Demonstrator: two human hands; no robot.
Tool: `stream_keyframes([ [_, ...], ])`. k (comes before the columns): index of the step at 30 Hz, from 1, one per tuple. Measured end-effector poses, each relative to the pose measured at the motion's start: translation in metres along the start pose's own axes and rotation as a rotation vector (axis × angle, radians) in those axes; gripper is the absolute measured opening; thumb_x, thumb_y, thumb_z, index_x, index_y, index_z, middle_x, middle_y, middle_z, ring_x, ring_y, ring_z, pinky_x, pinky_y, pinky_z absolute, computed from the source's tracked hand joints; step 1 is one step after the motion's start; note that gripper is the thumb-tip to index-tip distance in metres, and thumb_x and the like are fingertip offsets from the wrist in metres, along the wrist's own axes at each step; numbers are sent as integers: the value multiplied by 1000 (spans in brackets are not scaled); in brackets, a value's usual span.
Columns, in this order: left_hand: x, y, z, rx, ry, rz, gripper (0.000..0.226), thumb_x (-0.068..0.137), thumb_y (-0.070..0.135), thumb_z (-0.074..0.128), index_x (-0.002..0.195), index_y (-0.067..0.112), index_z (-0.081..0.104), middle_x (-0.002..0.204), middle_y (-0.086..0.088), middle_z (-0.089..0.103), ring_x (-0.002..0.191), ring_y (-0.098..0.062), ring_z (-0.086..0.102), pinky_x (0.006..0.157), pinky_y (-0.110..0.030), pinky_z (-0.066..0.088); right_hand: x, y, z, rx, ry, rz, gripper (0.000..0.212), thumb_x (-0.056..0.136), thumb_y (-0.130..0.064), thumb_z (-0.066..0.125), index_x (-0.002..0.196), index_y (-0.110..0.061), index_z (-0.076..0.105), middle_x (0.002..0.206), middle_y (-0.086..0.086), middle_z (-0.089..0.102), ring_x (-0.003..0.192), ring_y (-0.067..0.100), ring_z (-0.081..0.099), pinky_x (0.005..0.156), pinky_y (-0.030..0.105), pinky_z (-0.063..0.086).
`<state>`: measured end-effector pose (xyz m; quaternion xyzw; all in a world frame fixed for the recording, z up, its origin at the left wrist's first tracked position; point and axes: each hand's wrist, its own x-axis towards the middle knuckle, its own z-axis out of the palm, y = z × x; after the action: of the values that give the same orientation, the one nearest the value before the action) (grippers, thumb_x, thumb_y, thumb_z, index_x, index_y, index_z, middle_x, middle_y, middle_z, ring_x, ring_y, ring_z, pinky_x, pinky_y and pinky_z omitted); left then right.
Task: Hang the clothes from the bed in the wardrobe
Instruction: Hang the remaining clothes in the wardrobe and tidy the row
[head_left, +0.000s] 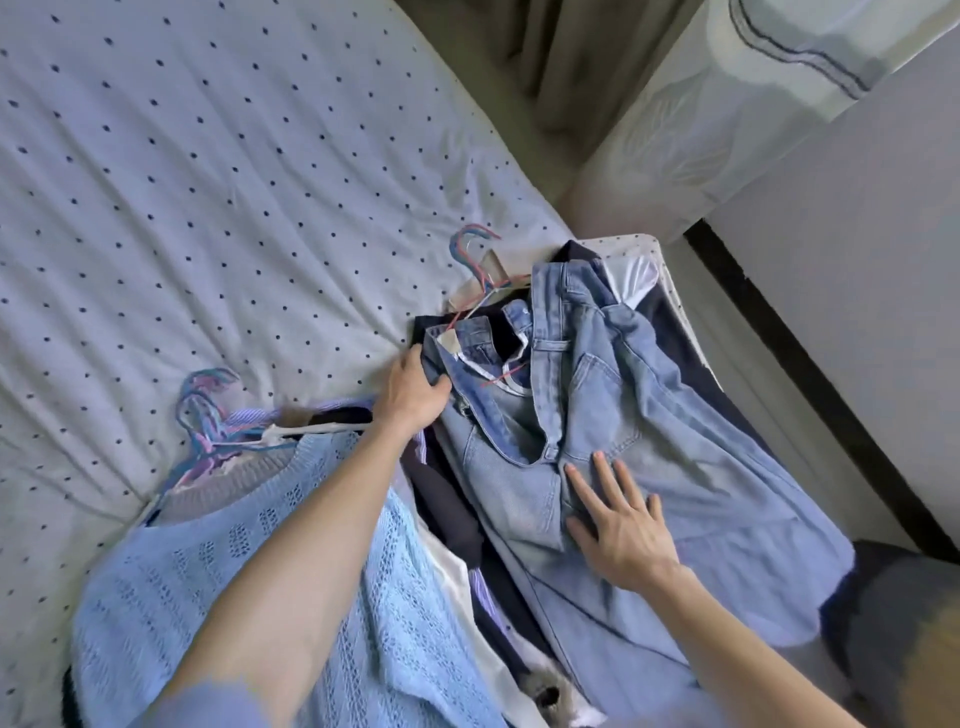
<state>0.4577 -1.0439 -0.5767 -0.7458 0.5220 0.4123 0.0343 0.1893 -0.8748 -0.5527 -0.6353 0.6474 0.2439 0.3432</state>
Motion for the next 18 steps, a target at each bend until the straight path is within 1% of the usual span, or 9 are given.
stream_keyframes([
  [3,12,4,3,134,83,29,57,91,34,62,139,10,42,135,-18,48,125,-37,48,100,-45,42,7,3,4,38,-32,7,66,100,-59,28,151,-52,-13,163,-10,-25,151,20,-21,121,59,5],
  [5,15,6,1,160,86,40,46,88,32,63,124,8,50,124,-18,55,116,-39,54,93,-44,45,6,3,4,49,-44,6,67,100,-58,30,151,-52,-12,163,-10,-25,151,20,-21,120,60,5],
  [7,15,4,-4,117,44,23,43,80,39,62,112,10,56,113,-16,63,103,-38,61,86,-42,52,3,2,2,68,-61,5,69,99,-58,33,152,-52,-10,163,-10,-24,151,20,-21,120,60,6],
  [9,9,4,-11,26,7,24,42,71,47,59,102,18,58,102,-9,69,90,-33,64,76,-38,52,1,1,-5,123,-91,18,70,97,-58,38,154,-50,-2,164,-10,-21,152,19,-18,120,59,8],
  [11,-9,16,-19,-120,13,75,35,77,44,66,102,21,56,98,-3,67,88,-28,62,74,-35,48,-6,-1,-16,257,-76,43,69,95,-59,43,155,-48,11,167,-8,-8,154,18,-7,121,52,13],
  [13,-34,36,-30,-249,56,148,29,83,37,70,100,18,56,92,-3,64,84,-26,58,71,-33,43,-22,-3,-29,464,5,63,65,96,-56,50,154,-43,23,167,-4,11,153,15,9,122,38,16],
  [14,-50,48,-36,-272,83,184,27,84,39,68,95,18,56,86,-4,64,81,-27,57,68,-33,41,-35,-3,-37,565,60,64,64,96,-52,53,154,-39,28,165,-4,20,152,14,17,121,31,17],
  [16,-85,67,-48,-228,142,300,33,83,53,59,85,20,55,73,-2,62,77,-31,58,64,-35,43,-68,0,-53,689,201,68,62,97,-48,56,152,-31,35,159,-5,35,147,13,28,116,26,23],
  [18,-123,83,-56,-139,178,443,43,80,62,47,93,22,57,73,-2,67,81,-34,64,65,-38,50,-107,7,-74,737,381,85,63,94,-52,56,149,-28,39,154,-7,43,142,11,37,112,26,29],
])
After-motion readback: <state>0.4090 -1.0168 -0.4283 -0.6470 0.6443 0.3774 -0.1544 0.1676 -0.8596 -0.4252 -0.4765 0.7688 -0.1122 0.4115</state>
